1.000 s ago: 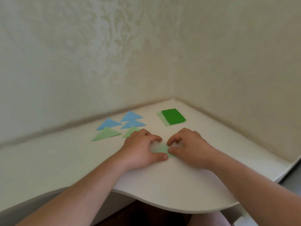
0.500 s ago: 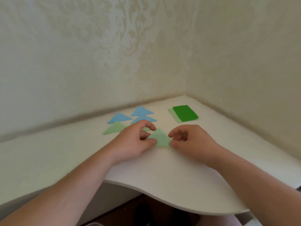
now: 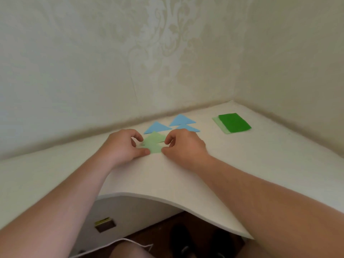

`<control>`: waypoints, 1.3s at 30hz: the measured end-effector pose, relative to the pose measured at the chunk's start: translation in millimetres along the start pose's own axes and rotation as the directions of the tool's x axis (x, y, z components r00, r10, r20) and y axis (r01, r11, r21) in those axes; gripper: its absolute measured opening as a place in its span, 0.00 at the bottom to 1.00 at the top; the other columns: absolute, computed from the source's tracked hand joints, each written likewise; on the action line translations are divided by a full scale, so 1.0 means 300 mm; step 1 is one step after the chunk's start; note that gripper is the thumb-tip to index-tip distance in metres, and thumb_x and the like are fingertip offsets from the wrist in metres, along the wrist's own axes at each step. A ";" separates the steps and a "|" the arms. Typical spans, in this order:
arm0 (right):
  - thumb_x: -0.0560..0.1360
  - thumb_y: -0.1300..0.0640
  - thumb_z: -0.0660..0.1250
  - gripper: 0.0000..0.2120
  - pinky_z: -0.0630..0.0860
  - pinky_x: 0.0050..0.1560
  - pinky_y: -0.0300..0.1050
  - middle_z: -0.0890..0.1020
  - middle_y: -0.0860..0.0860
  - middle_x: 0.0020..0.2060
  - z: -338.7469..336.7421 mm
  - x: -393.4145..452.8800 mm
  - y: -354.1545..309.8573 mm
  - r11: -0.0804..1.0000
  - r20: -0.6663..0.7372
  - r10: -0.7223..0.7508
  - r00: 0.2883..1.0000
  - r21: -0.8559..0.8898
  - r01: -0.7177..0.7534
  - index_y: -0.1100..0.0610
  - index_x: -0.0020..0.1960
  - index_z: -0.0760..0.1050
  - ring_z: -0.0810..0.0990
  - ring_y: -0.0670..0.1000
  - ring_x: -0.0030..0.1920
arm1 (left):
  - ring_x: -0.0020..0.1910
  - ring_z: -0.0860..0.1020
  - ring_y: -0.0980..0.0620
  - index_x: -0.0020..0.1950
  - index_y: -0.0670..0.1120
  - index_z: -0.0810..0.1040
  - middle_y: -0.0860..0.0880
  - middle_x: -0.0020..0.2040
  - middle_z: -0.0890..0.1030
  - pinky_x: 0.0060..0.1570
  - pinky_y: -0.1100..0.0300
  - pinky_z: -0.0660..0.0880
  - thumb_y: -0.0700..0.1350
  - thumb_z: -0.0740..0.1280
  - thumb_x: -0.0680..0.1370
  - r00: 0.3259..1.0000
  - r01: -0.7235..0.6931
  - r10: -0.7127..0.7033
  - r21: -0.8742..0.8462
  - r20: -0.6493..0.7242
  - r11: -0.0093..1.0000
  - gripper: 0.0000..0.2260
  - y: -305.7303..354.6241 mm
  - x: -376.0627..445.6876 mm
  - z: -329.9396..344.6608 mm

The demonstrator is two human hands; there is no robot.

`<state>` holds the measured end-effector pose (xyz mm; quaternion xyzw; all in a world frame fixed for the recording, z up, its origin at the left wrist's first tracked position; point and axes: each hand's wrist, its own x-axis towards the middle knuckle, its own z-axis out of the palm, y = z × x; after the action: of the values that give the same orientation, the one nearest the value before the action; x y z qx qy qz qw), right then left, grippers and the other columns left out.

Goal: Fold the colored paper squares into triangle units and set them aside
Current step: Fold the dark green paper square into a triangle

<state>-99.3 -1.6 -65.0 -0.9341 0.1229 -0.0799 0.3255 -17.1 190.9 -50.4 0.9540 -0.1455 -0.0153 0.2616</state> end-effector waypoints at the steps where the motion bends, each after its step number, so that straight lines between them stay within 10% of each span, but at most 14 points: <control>1: 0.71 0.45 0.71 0.08 0.77 0.60 0.52 0.81 0.40 0.44 -0.002 0.000 0.003 1.000 -0.007 0.007 1.000 0.004 -0.007 0.43 0.49 0.78 0.80 0.46 0.49 | 0.39 0.78 0.53 0.47 0.57 0.80 0.52 0.44 0.80 0.35 0.59 0.68 0.57 0.83 0.66 1.000 0.006 -0.006 -0.006 -0.003 1.000 0.17 0.001 0.004 0.000; 7: 0.71 0.45 0.73 0.07 0.77 0.56 0.49 0.80 0.41 0.41 -0.013 -0.009 0.012 0.999 0.028 -0.031 0.999 0.030 0.030 0.43 0.47 0.78 0.79 0.44 0.46 | 0.40 0.75 0.55 0.40 0.56 0.84 0.55 0.41 0.77 0.35 0.59 0.67 0.57 0.80 0.70 0.998 -0.027 0.015 0.207 0.060 0.978 0.09 0.059 0.002 -0.015; 12: 0.72 0.50 0.74 0.03 0.71 0.34 0.38 0.79 0.43 0.36 -0.157 0.004 0.083 0.965 -0.029 -0.042 0.999 0.259 0.048 0.47 0.44 0.81 0.76 0.43 0.34 | 0.44 0.76 0.51 0.40 0.59 0.81 0.58 0.40 0.75 0.39 0.58 0.69 0.59 0.79 0.70 0.985 -0.171 0.163 0.373 0.055 0.912 0.09 0.175 0.010 -0.024; 17: 0.73 0.43 0.72 0.11 0.74 0.49 0.44 0.79 0.49 0.50 -0.407 0.073 0.371 0.991 -0.237 0.045 0.970 -0.112 -0.074 0.45 0.52 0.82 0.80 0.54 0.52 | 0.43 0.76 0.58 0.45 0.59 0.82 0.57 0.44 0.75 0.43 0.59 0.71 0.58 0.74 0.75 0.862 -0.501 0.506 0.117 -0.018 0.858 0.05 0.387 0.057 0.116; 23: 0.68 0.23 0.63 0.37 0.79 0.57 0.53 0.78 0.55 0.61 -0.493 0.135 0.547 0.889 -0.181 0.305 0.935 -0.298 -0.348 0.51 0.62 0.78 0.79 0.60 0.59 | 0.51 0.78 0.57 0.63 0.58 0.80 0.55 0.59 0.77 0.55 0.61 0.72 0.49 0.69 0.80 0.876 -0.478 0.481 -0.064 0.032 0.876 0.12 0.602 0.156 0.359; 28: 0.59 0.33 0.73 0.21 0.81 0.54 0.56 0.82 0.46 0.41 -0.488 0.194 0.577 0.941 -0.107 0.323 0.940 -0.073 -0.331 0.48 0.41 0.78 0.82 0.56 0.49 | 0.64 0.76 0.48 0.74 0.54 0.72 0.47 0.69 0.74 0.68 0.52 0.71 0.38 0.61 0.79 0.935 -0.348 0.354 -0.154 0.009 0.924 0.24 0.697 0.265 0.464; 32: 0.66 0.45 0.77 0.13 0.79 0.45 0.51 0.80 0.45 0.30 -0.495 0.218 0.637 0.955 -0.128 0.252 0.959 0.193 -0.225 0.53 0.40 0.80 0.79 0.50 0.35 | 0.64 0.77 0.47 0.73 0.56 0.71 0.48 0.67 0.75 0.66 0.49 0.74 0.49 0.67 0.81 0.949 -0.316 0.304 -0.297 -0.086 0.901 0.20 0.730 0.328 0.497; 39: 0.80 0.55 0.70 0.06 0.68 0.42 0.42 0.83 0.45 0.38 -0.587 0.181 0.541 0.654 0.048 0.076 0.996 0.751 -0.086 0.52 0.44 0.83 0.75 0.45 0.36 | 0.48 0.82 0.53 0.61 0.51 0.82 0.50 0.51 0.86 0.46 0.58 0.75 0.45 0.72 0.81 0.958 -0.085 0.280 -0.864 0.067 0.496 0.09 0.772 0.285 0.398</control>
<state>-116.7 -243.6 -26.6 -0.7099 0.1184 -0.1034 0.6865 -10.3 -82.7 -32.7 0.6744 -0.2447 -0.1517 0.6799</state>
